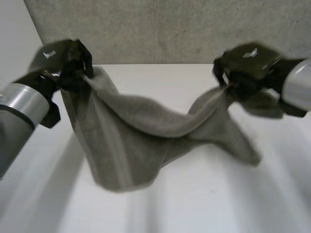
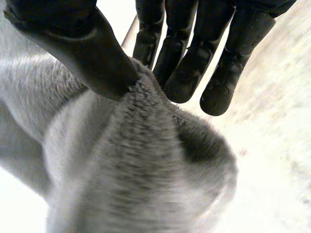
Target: Fold the towel.
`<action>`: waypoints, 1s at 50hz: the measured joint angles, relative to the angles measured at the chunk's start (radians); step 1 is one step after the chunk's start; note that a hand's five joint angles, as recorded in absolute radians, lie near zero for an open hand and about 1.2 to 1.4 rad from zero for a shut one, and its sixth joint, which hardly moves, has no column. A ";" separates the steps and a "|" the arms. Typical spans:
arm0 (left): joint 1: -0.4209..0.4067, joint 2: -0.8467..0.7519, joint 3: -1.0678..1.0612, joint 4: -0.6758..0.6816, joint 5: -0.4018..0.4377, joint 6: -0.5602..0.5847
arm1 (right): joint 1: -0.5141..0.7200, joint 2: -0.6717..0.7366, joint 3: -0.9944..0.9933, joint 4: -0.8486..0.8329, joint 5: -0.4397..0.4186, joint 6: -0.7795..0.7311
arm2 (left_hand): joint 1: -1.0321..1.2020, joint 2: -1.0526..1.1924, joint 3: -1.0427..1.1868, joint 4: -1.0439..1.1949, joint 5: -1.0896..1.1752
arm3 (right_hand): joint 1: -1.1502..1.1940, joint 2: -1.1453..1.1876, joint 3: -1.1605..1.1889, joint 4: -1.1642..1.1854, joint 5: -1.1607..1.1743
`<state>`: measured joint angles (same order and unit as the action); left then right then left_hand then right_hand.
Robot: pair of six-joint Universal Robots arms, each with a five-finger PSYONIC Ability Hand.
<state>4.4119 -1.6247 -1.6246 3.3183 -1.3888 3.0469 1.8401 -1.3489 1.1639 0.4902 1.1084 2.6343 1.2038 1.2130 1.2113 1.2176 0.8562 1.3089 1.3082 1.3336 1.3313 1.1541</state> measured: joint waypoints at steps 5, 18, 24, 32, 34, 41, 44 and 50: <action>-0.001 -0.182 0.119 0.020 0.000 0.009 | 0.041 0.190 -0.113 -0.016 0.129 -0.136 | 0.000 0.000 0.000 0.000 0.000 | 0.000 0.000 0.000 0.000 0.000; -0.005 -0.376 0.569 0.215 -0.090 0.000 | 0.104 0.224 -0.204 -0.807 0.289 -0.186 | 0.000 0.000 0.000 0.000 0.000 | 0.001 0.000 0.000 0.000 0.000; -0.003 -0.259 0.493 0.470 -0.119 -0.039 | 0.128 0.070 -0.051 -1.012 0.273 -0.173 | 0.000 0.000 0.000 0.000 0.001 | 0.001 0.000 0.000 0.000 0.000; 0.060 -0.194 0.219 0.576 -0.101 -0.100 | 0.124 0.055 0.065 -0.700 0.170 -0.180 | 0.000 0.000 0.000 0.000 0.004 | 0.001 0.006 0.000 0.000 0.000; 0.078 -0.195 0.152 0.573 -0.089 -0.105 | 0.122 0.076 0.077 -0.615 0.147 -0.190 | 0.000 0.000 0.000 0.000 0.004 | 0.001 0.006 0.000 0.000 0.000; 0.140 -0.206 -0.103 0.558 -0.041 -0.102 | 0.122 0.198 0.156 -0.395 0.097 -0.275 | 0.000 0.000 0.000 0.000 0.004 | 0.001 0.006 0.000 0.000 0.000; 0.165 -0.217 -0.190 0.554 -0.032 -0.097 | 0.127 0.259 0.200 -0.375 0.096 -0.315 | 0.000 0.000 0.000 0.000 0.004 | 0.001 0.006 0.000 0.000 0.000; 0.191 -0.247 -0.298 0.518 -0.030 -0.084 | 0.131 0.354 0.250 -0.380 0.106 -0.347 | 0.000 0.000 0.000 0.000 0.004 | -0.010 -0.006 -0.035 -0.034 -0.025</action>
<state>4.6029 -1.8716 -1.9222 3.8366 -1.4187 2.9625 1.9715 -0.9949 1.4143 0.1101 1.2140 2.2875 1.2041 1.2132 1.2114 1.2178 0.8597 1.2988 1.3023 1.2990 1.2975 1.1286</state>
